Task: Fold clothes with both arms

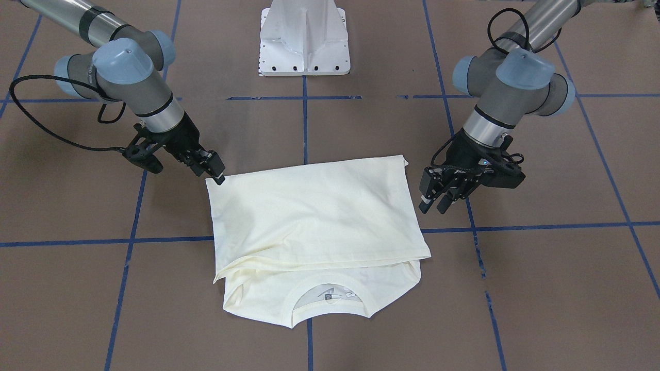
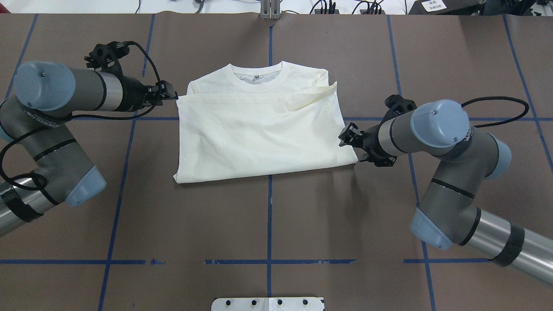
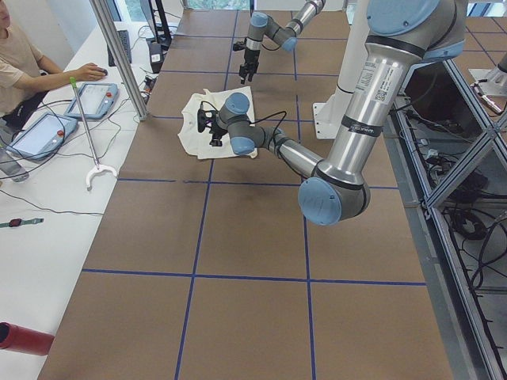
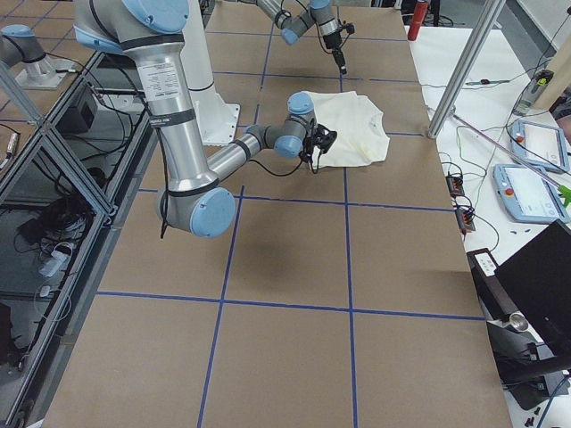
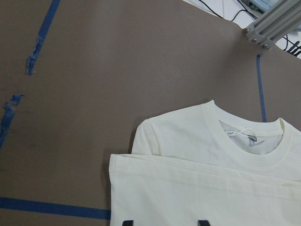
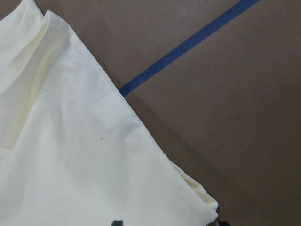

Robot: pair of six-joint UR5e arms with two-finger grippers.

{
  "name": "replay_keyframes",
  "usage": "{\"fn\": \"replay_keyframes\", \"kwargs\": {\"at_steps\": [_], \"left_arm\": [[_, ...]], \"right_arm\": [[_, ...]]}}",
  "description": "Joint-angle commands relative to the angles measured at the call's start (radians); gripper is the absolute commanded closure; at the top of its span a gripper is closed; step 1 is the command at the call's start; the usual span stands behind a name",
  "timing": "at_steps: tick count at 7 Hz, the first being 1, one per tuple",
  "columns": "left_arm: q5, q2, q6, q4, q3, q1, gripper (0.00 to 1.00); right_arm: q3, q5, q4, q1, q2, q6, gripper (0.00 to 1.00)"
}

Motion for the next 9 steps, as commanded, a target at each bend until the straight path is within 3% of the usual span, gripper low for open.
{"fn": "replay_keyframes", "kwargs": {"at_steps": [1,3,4,5,6,9], "left_arm": [[0.008,0.001,0.002,0.001,-0.001,-0.001,0.45],[0.008,0.002,0.002,0.001,-0.001,-0.002,0.45],[0.010,0.002,0.002,0.001,-0.001,-0.002,0.45],[0.010,0.001,0.002,0.001,-0.001,-0.002,0.45],[0.010,0.001,0.002,0.001,-0.001,-0.002,0.45],[0.007,0.001,0.001,0.001,0.001,-0.001,0.45]], "right_arm": [[-0.016,-0.050,-0.001,-0.042,-0.005,0.009,0.27],[-0.043,-0.080,-0.001,-0.042,0.004,0.006,0.32],[-0.051,-0.093,-0.001,-0.042,0.006,0.006,0.43],[-0.051,-0.100,-0.001,-0.041,0.001,0.009,0.79],[-0.042,-0.100,-0.001,-0.039,-0.002,0.009,1.00],[-0.033,-0.095,0.001,-0.039,-0.004,0.003,1.00]]}}
